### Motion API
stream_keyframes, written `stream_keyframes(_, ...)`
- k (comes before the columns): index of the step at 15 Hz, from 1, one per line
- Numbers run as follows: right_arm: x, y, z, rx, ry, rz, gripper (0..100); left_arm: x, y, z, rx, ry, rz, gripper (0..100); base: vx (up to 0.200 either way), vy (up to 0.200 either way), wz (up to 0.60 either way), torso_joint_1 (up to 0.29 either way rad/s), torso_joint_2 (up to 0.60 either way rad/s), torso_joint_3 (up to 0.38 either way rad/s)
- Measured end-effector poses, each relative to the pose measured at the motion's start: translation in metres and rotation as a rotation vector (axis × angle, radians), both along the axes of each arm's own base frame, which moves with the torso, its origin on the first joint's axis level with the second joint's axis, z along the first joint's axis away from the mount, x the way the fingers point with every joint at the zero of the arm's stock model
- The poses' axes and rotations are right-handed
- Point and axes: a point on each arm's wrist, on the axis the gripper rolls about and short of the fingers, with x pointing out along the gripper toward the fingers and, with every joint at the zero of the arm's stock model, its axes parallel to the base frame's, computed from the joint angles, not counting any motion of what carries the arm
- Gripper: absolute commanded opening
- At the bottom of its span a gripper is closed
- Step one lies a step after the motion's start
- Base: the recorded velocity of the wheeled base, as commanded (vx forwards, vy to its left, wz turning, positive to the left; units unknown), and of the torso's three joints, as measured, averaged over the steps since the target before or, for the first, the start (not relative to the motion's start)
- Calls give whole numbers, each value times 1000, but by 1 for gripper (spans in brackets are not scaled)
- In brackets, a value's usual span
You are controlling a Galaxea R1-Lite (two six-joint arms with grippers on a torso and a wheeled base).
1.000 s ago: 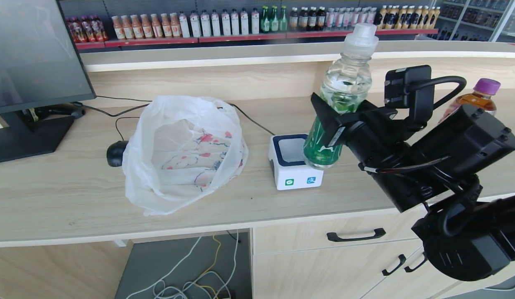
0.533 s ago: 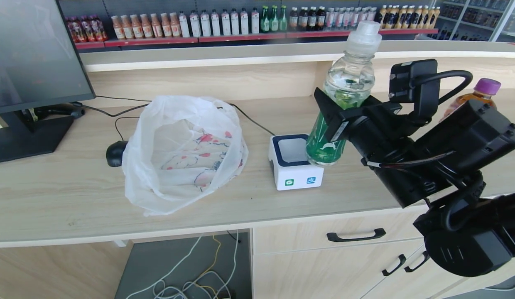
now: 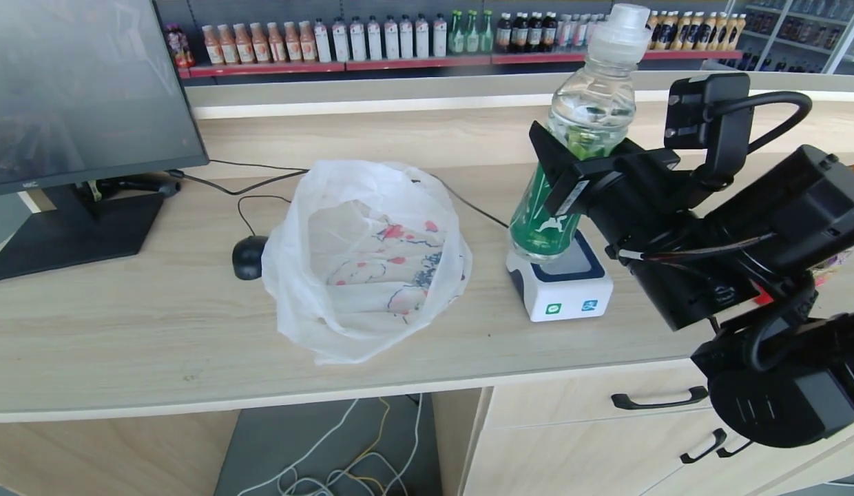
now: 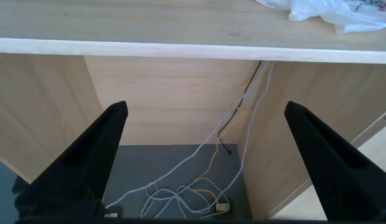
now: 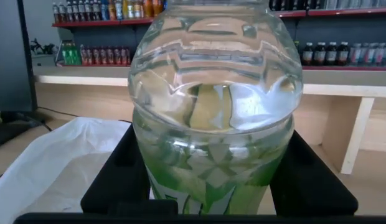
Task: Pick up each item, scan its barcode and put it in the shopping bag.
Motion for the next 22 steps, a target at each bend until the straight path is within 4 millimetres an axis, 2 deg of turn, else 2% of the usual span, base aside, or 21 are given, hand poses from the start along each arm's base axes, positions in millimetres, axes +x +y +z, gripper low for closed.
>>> stream_keyframes(7, -4, -2, 5, 16, -14, 6, 0, 0, 0, 0, 0, 0, 0, 100, 0, 200, 0, 0, 9, 2)
stream_keyframes(16, -9, 5, 4, 17, -12, 34, 0, 0, 0, 0, 3, 0, 0, 100, 0, 0, 0, 0, 0, 0)
stream_keyframes(22, 6, 18, 1, 21, -17, 37, 0, 0, 0, 0, 3, 0, 0, 100, 0, 0, 0, 0, 0, 0)
